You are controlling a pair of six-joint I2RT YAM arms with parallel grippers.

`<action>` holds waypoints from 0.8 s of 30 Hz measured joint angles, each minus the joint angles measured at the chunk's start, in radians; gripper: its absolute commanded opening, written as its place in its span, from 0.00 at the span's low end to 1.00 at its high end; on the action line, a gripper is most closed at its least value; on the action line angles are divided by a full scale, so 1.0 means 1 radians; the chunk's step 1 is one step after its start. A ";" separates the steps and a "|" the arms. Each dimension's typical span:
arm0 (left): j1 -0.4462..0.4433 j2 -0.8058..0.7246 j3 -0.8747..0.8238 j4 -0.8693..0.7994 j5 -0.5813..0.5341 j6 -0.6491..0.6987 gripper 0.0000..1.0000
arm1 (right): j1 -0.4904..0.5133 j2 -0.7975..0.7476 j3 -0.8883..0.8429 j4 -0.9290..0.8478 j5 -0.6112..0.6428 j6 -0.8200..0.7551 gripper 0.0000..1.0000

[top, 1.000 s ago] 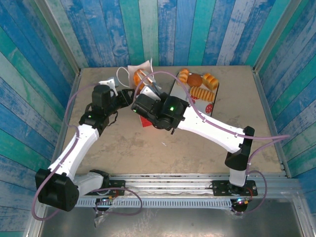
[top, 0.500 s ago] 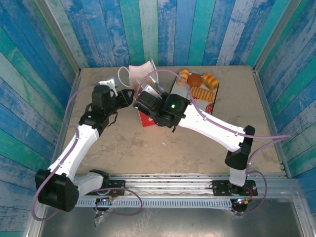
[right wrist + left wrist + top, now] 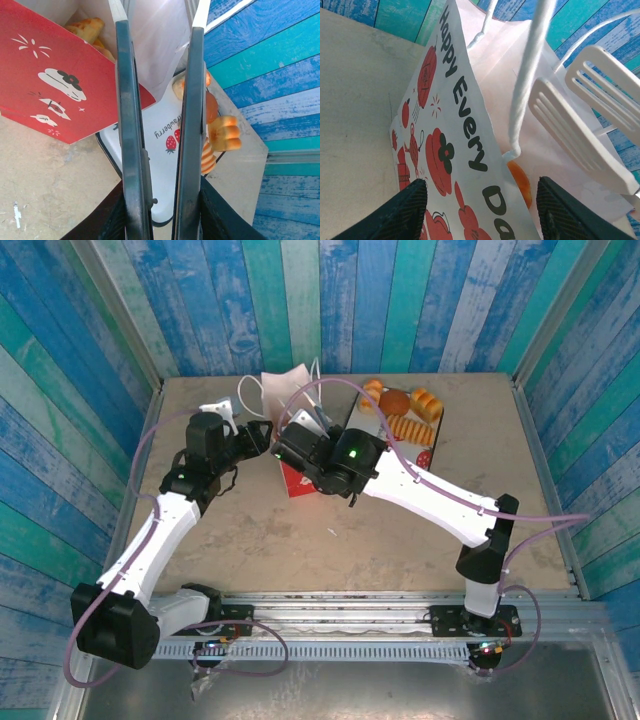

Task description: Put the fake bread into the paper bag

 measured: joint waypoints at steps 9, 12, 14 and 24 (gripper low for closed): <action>0.000 -0.047 0.015 -0.016 -0.003 0.005 0.79 | 0.000 -0.072 0.017 0.047 -0.042 -0.005 0.32; 0.000 -0.082 0.016 -0.014 -0.005 0.010 0.82 | -0.001 -0.108 0.023 0.079 -0.064 -0.009 0.32; 0.000 -0.105 0.017 -0.014 -0.009 0.017 0.85 | -0.004 -0.135 0.024 0.101 -0.084 -0.014 0.32; 0.000 -0.214 0.012 -0.025 -0.068 0.069 0.99 | -0.127 -0.356 -0.049 0.227 -0.256 0.014 0.32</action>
